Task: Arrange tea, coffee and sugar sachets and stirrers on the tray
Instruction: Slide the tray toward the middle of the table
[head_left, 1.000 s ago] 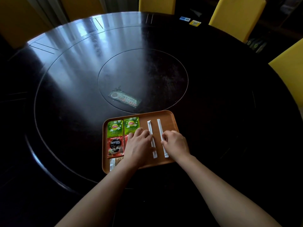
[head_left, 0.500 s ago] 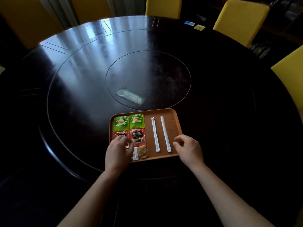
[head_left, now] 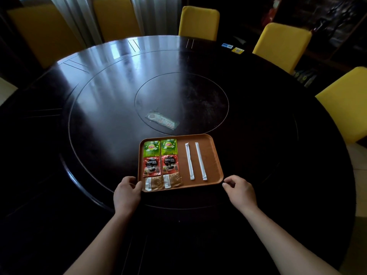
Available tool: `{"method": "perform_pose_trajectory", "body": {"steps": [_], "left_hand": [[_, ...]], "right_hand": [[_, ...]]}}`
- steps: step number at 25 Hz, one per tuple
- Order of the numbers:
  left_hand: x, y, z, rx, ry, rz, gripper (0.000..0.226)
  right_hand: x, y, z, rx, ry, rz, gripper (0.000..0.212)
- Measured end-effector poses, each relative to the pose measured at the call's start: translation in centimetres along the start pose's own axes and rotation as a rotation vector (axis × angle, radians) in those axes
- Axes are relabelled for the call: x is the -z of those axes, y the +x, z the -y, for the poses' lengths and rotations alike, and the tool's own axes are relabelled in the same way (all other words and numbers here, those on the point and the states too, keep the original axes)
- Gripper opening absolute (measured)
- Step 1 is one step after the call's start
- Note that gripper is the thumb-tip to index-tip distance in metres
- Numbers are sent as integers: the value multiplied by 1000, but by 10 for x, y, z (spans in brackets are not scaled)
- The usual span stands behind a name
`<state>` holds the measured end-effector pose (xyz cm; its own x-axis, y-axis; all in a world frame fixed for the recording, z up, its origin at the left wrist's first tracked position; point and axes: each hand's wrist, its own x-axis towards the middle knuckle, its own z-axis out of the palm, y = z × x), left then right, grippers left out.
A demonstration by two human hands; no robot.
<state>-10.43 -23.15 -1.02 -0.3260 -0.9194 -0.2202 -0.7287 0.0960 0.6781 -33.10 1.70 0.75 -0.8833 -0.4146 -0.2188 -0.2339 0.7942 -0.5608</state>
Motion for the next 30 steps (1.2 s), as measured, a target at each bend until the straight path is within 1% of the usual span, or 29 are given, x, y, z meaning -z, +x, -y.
{"method": "perform_pose_trajectory", "body": {"steps": [5, 9, 11, 16, 19, 22, 26, 30], "left_hand": [[1, 11, 4, 40, -17, 21, 21], [4, 11, 2, 52, -44, 33, 16], [4, 12, 2, 57, -52, 32, 15], [3, 13, 4, 71, -69, 27, 16], [6, 16, 0, 54, -9, 53, 11], [9, 22, -3, 38, 31, 88, 9], [11, 25, -4, 92, -91, 148, 6], [11, 24, -4, 90, -151, 156, 8]], "right_hand": [[7, 28, 3, -57, -43, -41, 22], [2, 43, 8, -62, -80, -27, 24], [-2, 48, 12, -67, -92, -24, 23], [-9, 52, 18, -81, -79, 23, 8], [-7, 57, 18, -100, -82, 45, 13], [-8, 60, 20, -108, -67, 34, 14], [-11, 60, 22, -138, -33, 23, 13], [-11, 59, 24, -114, -51, 10, 15]]}}
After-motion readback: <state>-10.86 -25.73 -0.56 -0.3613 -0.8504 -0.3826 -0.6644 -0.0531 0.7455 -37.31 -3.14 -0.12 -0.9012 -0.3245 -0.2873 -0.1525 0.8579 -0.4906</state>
